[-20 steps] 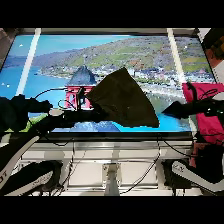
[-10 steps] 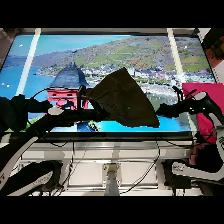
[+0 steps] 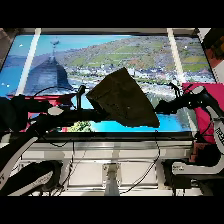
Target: Fold the clothes and pants, and hang the long-sleeved shirts on hangers.
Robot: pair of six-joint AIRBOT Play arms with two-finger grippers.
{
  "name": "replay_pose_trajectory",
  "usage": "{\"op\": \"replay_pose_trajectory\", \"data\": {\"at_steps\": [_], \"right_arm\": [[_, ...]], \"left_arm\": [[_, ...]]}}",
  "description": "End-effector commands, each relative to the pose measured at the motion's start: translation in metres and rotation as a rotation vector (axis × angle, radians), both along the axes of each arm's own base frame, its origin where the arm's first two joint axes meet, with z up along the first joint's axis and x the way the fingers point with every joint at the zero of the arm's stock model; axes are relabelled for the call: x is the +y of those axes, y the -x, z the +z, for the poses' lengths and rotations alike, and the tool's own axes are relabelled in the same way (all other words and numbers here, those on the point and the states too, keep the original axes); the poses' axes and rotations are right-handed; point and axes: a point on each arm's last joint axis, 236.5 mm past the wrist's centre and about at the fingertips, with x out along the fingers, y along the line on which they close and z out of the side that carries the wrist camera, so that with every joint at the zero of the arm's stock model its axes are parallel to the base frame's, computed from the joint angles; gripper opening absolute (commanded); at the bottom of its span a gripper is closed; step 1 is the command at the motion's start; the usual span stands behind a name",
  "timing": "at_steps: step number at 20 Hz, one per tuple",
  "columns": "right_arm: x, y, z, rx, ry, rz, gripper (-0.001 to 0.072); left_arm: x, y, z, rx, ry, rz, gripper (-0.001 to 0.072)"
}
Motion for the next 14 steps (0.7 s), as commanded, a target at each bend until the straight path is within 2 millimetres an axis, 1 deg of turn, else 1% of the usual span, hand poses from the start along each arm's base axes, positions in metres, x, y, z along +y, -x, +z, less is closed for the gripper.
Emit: {"op": "replay_pose_trajectory", "data": {"at_steps": [1,2,3,5,7,8,9,11,12,13,14], "right_arm": [[0.008,0.013,0.005,0.052,-0.043,0.034,0.032],[0.007,0.011,0.005,0.045,-0.04,0.03,0.0318],[0.008,0.01,0.005,0.042,-0.043,0.026,0.0299],[0.011,0.008,0.008,0.04,-0.063,0.018,0.0299],[0.016,0.01,0.007,0.038,-0.058,0.046,0.0299],[0.021,0.012,0.006,0.039,-0.061,0.069,0.0298],[0.027,0.014,0.004,0.041,-0.06,0.091,0.0234],[0.041,0.018,0.001,0.054,-0.065,0.134,0.001],[0.047,0.018,0.002,0.054,-0.077,0.137,0.0008],[0.054,0.012,0.011,0.047,-0.119,0.106,0.0007],[0.064,-0.005,0.033,0.003,-0.206,0.041,0.0007]], "left_arm": [[0.001,-0.003,-0.001,-0.006,-0.007,0.013,0.0009],[0.002,-0.005,-0.001,-0.008,-0.01,0.019,0.0009],[0.002,-0.005,-0.001,-0.008,-0.01,0.019,0.0009],[0.002,-0.005,-0.001,-0.008,-0.01,0.019,0.0009],[0.002,-0.005,-0.001,-0.007,-0.01,0.019,0.001],[0.002,-0.005,-0.002,-0.007,-0.011,0.02,0.001],[0.002,-0.005,-0.002,-0.007,-0.012,0.022,0.0009],[0.003,-0.007,-0.003,-0.008,-0.015,0.028,0.001],[0.004,-0.01,-0.003,-0.003,-0.018,0.044,0.0009],[0.006,-0.017,0.0,0.013,-0.012,0.075,0.0008],[0.008,-0.026,0.01,0.017,-0.008,0.094,0.0008]]}}
